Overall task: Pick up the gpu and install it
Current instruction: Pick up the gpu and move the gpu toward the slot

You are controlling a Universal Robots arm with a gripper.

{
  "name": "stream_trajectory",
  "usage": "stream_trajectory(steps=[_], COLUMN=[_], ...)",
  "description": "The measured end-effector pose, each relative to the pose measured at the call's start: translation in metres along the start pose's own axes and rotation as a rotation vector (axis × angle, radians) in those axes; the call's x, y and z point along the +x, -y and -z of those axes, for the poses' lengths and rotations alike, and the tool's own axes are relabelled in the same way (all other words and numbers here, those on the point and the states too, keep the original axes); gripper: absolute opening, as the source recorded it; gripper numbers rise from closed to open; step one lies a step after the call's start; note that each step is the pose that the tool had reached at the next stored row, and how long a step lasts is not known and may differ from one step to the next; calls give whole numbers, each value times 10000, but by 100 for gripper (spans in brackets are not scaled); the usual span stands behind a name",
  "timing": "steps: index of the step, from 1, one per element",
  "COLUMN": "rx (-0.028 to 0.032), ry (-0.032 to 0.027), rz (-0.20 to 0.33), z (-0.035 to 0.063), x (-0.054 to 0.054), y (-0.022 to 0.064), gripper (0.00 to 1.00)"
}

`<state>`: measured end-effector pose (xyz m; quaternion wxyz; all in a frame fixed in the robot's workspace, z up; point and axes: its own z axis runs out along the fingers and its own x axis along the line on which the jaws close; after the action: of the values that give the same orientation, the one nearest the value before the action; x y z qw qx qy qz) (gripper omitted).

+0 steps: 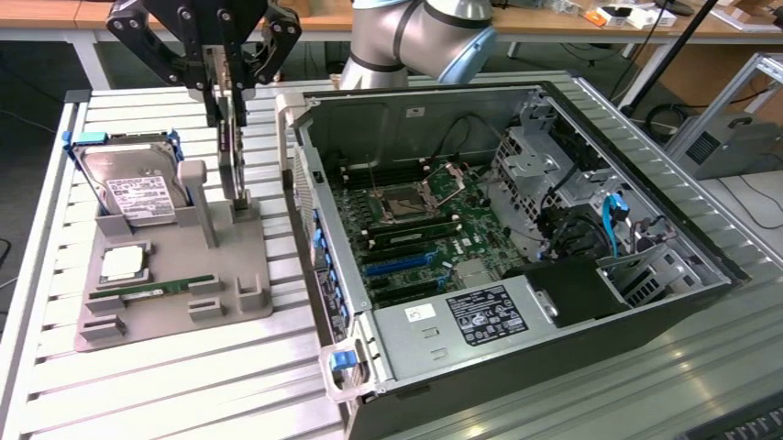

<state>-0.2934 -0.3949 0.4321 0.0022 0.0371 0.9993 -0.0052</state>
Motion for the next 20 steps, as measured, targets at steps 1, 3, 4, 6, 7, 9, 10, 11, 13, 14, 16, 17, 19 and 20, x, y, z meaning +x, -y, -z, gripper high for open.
stream_trajectory(steps=[1,3,4,6,7,9,10,11,13,14,16,17,19,20], rx=[0,0,0,0,0,0,0,1,1,0,0,0,0,0], ry=[0,0,-1,0,-1,0,0,-1,-1,0,-1,0,0,-1], rz=[0,0,-1,0,-1,0,0,0,0,0,0,0,0,0], z=[0,0,0,0,0,0,0,0,0,0,0,0,0,0], x=[-2,-8,-11,-16,-18,-24,-28,-34,-42,-47,-55,-59,-65,-68], y=[1,5,6,10,11,12,13,13,13,13,13,13,14,14], gripper=[27,27,27,27,27,27,27,27,27,27,27,27,27,27])
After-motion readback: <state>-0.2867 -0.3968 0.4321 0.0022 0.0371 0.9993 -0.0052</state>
